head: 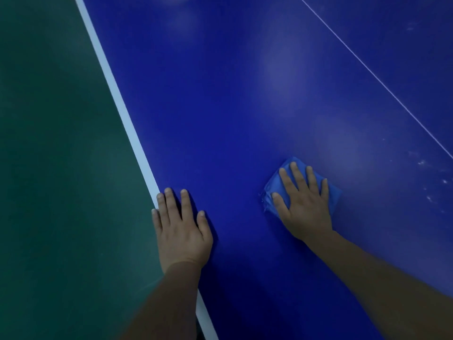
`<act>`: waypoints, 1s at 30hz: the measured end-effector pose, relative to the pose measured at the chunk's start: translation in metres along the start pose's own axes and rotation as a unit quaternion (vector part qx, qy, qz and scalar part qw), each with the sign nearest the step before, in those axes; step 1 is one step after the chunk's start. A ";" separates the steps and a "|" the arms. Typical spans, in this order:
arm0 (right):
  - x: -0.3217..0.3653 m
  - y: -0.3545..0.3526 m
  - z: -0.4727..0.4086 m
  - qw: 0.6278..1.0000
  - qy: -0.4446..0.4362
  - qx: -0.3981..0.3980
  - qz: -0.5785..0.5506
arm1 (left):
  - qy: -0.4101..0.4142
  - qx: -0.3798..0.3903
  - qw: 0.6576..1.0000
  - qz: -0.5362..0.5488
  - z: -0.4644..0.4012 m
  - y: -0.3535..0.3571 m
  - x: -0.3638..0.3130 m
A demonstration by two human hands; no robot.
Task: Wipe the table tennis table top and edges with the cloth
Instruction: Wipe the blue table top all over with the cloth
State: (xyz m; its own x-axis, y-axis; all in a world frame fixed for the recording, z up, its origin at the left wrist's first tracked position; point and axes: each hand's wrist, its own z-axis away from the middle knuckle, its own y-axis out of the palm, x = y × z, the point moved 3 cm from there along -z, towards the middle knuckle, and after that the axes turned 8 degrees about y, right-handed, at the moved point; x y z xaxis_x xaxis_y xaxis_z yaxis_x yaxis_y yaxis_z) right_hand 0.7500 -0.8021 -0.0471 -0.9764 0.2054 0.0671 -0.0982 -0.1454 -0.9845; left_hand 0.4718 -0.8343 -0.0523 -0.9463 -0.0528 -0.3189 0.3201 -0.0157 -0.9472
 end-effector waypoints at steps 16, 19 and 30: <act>0.148 -0.010 -0.075 0.943 -0.327 0.027 0.058 | -0.031 -0.020 0.999 -0.017 0.003 -0.009 -0.007; 0.153 0.003 -0.020 0.829 -0.558 0.023 0.038 | -0.097 -0.069 0.993 -0.019 0.027 -0.006 -0.015; 0.223 -0.040 -0.267 0.940 -0.336 0.006 0.067 | -0.100 -0.035 0.994 -0.013 0.048 0.004 -0.027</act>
State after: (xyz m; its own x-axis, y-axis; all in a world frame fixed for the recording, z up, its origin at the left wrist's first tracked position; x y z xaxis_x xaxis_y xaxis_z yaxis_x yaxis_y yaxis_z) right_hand 0.5881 -0.4919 -0.0357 -0.8812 -0.4716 0.0341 0.0354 -0.1376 -0.9899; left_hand 0.5009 -0.8808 -0.0458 -0.9245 -0.2504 -0.2875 0.2843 0.0498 -0.9574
